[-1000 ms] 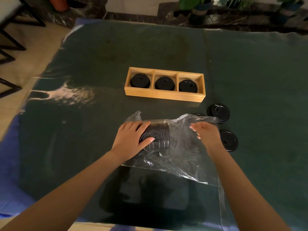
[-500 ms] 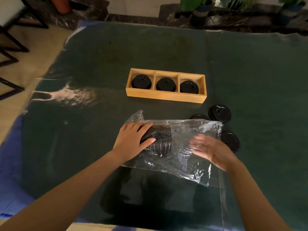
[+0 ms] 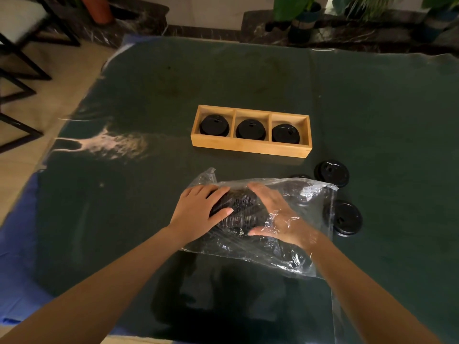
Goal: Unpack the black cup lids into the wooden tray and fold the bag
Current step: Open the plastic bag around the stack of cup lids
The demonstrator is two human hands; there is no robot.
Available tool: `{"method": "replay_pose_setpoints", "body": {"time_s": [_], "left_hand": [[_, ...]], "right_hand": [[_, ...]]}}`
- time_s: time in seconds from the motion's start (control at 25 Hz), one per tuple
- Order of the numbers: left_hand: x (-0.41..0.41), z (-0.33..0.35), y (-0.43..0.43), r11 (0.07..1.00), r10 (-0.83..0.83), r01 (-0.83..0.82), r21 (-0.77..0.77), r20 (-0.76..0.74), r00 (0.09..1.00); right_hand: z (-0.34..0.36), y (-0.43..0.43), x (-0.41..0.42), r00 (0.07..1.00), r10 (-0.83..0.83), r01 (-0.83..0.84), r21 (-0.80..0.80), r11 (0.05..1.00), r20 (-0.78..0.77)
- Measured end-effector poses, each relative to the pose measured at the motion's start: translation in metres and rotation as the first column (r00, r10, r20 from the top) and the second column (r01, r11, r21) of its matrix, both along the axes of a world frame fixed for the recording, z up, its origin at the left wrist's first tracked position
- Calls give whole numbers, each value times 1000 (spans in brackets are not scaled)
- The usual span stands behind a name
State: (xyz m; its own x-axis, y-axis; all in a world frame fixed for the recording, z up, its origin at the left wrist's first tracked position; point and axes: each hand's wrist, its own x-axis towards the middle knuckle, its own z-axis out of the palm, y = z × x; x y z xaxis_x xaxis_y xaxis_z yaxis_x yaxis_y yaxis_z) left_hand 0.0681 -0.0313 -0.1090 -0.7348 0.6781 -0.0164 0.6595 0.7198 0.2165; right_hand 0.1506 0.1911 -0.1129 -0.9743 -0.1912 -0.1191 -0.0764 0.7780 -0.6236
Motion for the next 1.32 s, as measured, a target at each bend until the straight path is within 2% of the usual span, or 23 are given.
{"method": "replay_pose_setpoints", "body": {"time_s": [0.2, 0.36, 0.6, 0.76, 0.84, 0.96, 1.04, 1.16, 1.32], "left_hand": [[-3, 1, 0, 1000, -11, 12, -26, 40, 999], [-2, 0, 1, 999, -21, 23, -46, 25, 999], [1, -3, 1, 999, -20, 20, -29, 3, 1000], [1, -2, 1, 1000, -17, 17, -23, -4, 1000], [1, -2, 1, 1000, -17, 17, -17, -4, 1000], [2, -2, 1, 1000, -19, 19, -19, 3, 1000], [2, -2, 1, 1000, -18, 18, -21, -6, 1000], [2, -2, 0, 999, -18, 18, -32, -5, 1000], [3, 0, 1, 1000, -18, 17, -20, -9, 1000]], "right_hand": [[-8, -7, -3, 1000, -9, 8, 22, 1000, 20], [-12, -6, -4, 998, -47, 49, 67, 997, -42], [-8, 7, 9, 993, -113, 111, -31, 993, -45], [-1, 19, 19, 992, -127, 127, 15, 992, -21], [0, 21, 22, 987, -151, 150, 19, 988, 48], [0, 18, 24, 966, -191, 204, -57, 977, 173], [1, 12, 22, 965, -234, 250, -141, 958, 118], [-2, -4, 17, 943, -331, 330, -145, 933, 18], [-6, -10, 11, 869, -485, 495, -163, 853, 103]]}}
